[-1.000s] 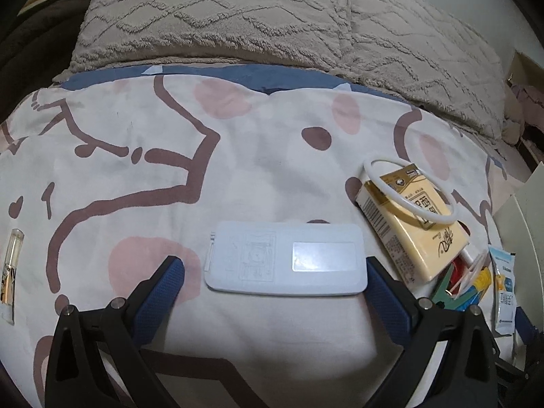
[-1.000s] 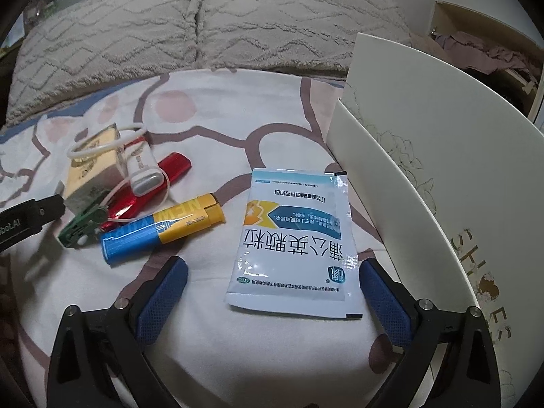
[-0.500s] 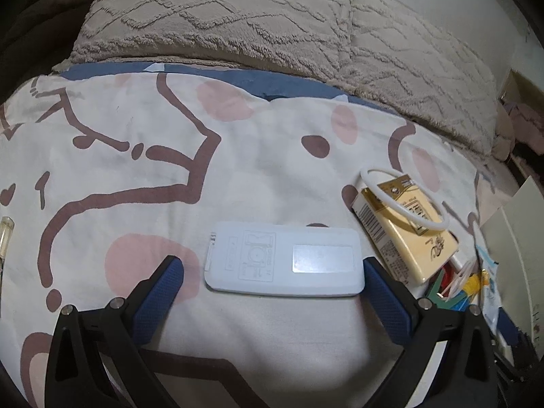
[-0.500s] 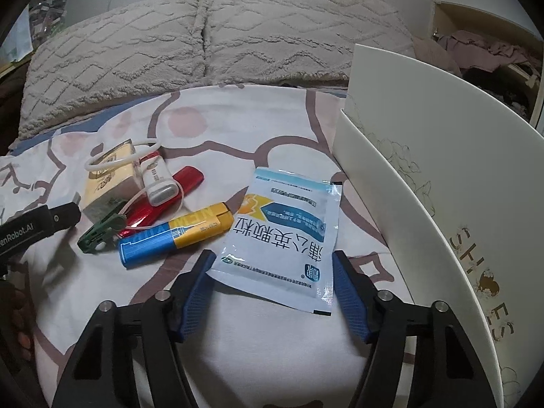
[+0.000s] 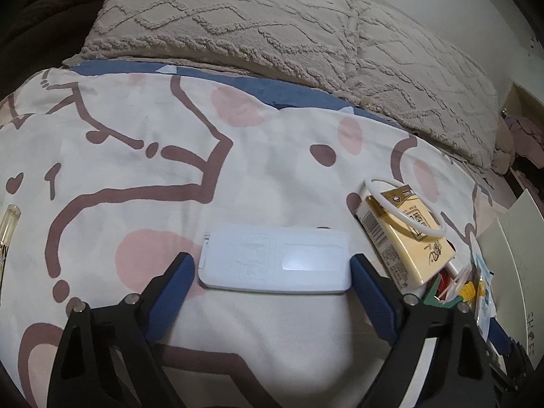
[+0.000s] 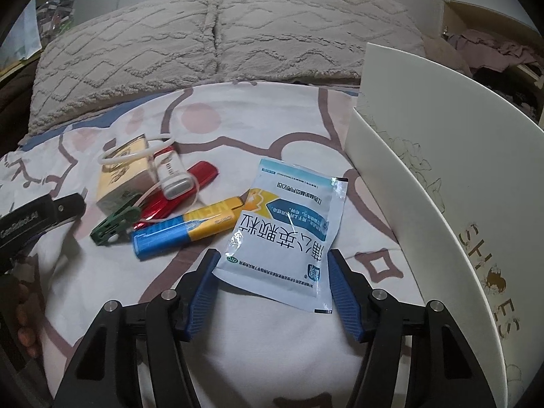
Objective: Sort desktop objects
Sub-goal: 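Close left tool on white rectangular box while right tool closes on blue sachet, then lift white box with left tool while right tool lifts the blue sachet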
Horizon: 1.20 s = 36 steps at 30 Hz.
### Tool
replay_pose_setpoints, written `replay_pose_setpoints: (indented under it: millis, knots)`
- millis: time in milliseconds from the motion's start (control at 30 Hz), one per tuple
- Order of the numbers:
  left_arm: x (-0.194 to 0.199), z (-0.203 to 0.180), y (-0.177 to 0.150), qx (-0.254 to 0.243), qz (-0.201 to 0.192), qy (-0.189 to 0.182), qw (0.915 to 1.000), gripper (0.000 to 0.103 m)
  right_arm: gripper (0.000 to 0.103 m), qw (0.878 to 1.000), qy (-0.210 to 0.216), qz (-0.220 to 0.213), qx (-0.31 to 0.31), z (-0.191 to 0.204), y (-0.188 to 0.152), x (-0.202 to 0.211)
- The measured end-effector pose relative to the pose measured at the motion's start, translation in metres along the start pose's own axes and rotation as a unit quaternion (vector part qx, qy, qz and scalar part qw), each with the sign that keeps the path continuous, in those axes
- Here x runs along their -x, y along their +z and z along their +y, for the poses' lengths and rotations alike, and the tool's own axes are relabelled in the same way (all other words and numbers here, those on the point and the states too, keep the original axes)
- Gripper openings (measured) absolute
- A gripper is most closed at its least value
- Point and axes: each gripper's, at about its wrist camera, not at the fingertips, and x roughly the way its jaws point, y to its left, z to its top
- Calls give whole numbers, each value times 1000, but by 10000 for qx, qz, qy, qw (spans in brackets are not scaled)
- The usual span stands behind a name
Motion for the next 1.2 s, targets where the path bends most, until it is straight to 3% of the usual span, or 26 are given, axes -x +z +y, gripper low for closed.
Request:
replay_pose_setpoints:
  millis: [567,700,800,1200]
  knots:
    - [12,6,-8,130,-81,-229,9996,86,63,9998,184,119,45,5,-21,24]
    - [19,6,-15,127,-89,-284,9995,86,73,9998,0,190,48,6,-22,23]
    - [25,6,-22,114,-94,-327,9994,87,90,9996,49,261,-137,-2,-20,22]
    - [49,2,-52,-65,-78,-278,9996,87,90,9949,614,613,-519,-13,0,14]
